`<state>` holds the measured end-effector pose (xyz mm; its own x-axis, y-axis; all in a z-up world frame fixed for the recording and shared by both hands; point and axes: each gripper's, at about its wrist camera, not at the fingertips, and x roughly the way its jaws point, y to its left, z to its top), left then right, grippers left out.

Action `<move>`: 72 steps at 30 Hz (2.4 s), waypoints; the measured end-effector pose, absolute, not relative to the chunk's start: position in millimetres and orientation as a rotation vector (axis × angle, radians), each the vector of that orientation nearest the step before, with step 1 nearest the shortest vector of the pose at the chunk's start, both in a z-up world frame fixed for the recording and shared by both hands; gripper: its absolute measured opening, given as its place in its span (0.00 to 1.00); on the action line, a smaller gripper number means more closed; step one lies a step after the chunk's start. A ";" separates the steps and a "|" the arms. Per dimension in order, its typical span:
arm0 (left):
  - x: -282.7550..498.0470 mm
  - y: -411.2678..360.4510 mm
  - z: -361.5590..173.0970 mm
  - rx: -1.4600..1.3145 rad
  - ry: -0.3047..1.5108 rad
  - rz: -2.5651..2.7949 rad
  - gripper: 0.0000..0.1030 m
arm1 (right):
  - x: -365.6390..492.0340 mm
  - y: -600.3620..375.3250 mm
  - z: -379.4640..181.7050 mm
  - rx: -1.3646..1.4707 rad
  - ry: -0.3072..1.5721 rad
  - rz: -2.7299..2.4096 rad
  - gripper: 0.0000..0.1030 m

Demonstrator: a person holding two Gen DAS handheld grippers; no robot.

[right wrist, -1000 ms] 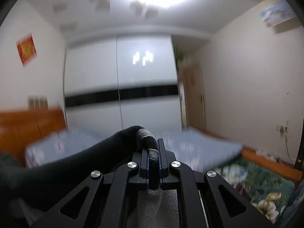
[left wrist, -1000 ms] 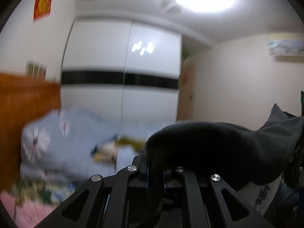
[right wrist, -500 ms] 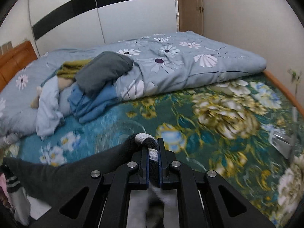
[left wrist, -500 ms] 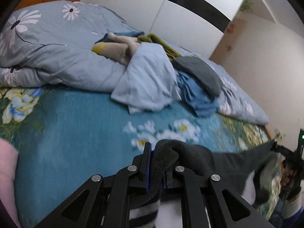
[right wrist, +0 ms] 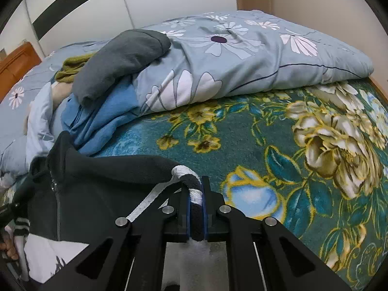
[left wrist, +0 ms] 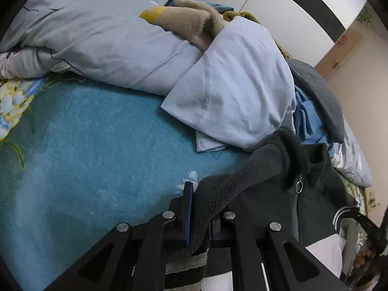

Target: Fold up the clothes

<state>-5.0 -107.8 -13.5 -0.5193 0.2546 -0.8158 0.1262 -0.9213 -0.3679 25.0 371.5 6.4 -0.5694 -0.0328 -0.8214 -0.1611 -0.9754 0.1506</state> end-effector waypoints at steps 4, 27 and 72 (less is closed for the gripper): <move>4.8 -105.3 -1.7 -1.483 -0.591 2.599 0.18 | 35.9 376.3 21.9 -1.406 0.315 2.751 0.30; 187.5 -28.1 48.6 -1.326 -0.297 2.698 0.60 | 296.5 423.6 25.1 -1.291 0.256 3.038 0.56; 195.5 -105.9 27.2 -1.292 -0.565 2.785 0.63 | 146.9 591.5 11.1 -1.207 0.511 2.377 0.19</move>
<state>195.5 -105.8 27.2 -0.6574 0.1672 -0.7348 0.1324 -0.9343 -0.3310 146.9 591.5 11.1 -0.5326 0.2027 -0.8218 -0.5225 -0.8426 0.1308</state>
